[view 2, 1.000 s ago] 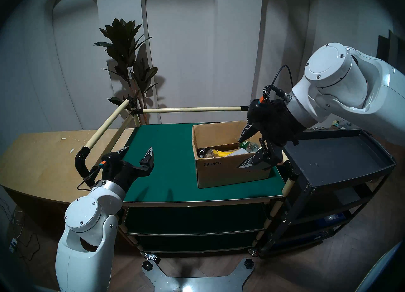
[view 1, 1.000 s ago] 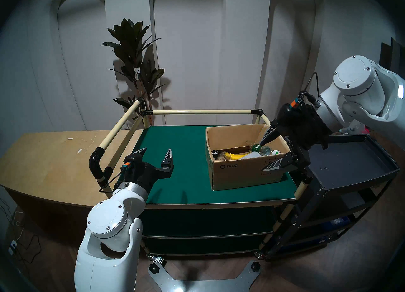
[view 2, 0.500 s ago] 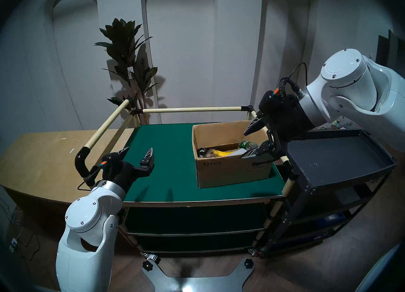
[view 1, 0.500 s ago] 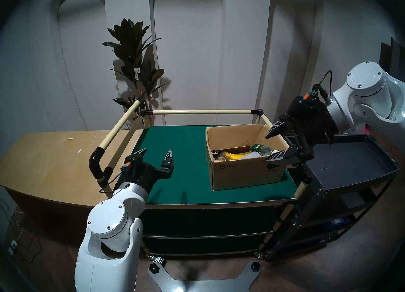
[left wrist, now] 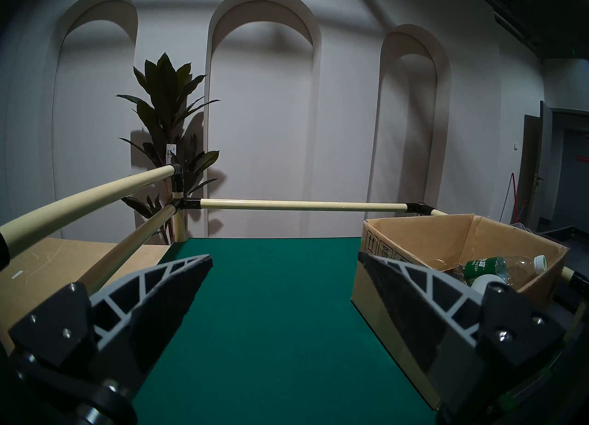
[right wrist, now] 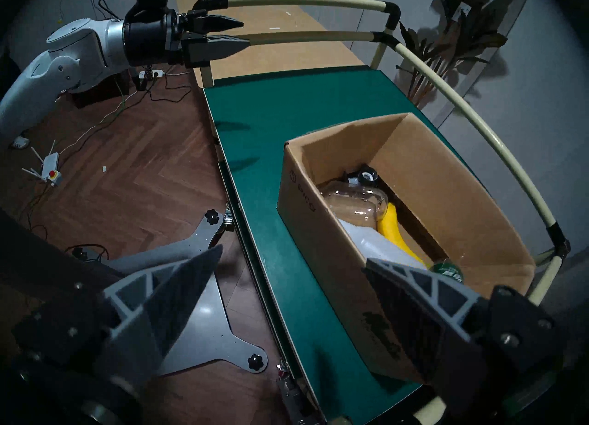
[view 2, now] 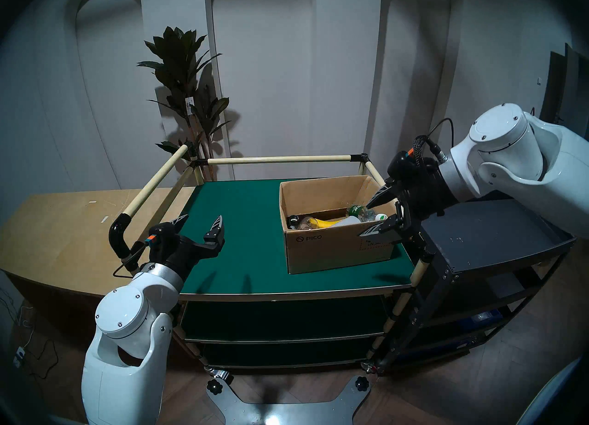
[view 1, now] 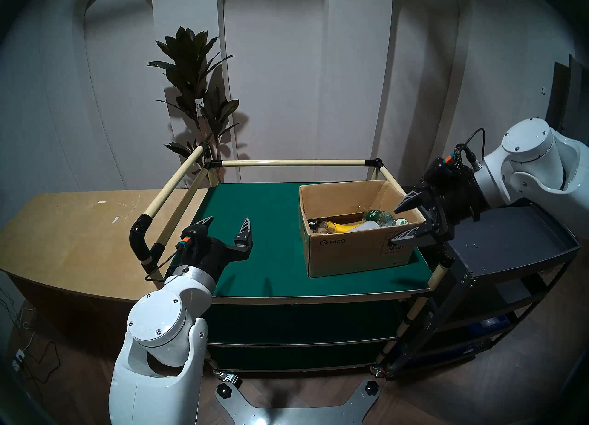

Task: Put the storage box onto the shelf

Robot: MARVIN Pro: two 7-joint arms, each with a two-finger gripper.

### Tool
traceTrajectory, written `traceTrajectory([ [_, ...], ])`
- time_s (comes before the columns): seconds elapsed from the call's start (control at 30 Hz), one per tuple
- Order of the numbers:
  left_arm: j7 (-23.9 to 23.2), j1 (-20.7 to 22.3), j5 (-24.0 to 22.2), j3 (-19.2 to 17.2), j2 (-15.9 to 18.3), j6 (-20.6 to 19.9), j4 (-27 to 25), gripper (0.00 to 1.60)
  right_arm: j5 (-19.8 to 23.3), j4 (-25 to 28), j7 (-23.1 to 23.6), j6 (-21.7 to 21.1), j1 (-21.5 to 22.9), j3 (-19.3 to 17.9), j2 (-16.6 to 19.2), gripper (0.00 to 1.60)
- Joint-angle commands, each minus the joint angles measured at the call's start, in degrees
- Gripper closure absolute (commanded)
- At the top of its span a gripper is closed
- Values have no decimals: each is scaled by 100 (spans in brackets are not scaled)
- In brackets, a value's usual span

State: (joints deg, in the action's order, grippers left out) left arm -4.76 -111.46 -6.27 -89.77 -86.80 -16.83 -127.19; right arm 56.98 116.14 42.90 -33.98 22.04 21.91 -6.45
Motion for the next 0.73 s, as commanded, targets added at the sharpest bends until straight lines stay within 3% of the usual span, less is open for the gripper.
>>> traceTrajectory([
  [0.0, -4, 50, -1, -1, 0, 27, -90, 0, 115, 110, -37, 390, -74, 106, 39, 0],
  [0.7, -4, 54, -1, -1, 0, 28, -71, 0, 278, 286, -116, 1468, -203, 523, 72, 0],
])
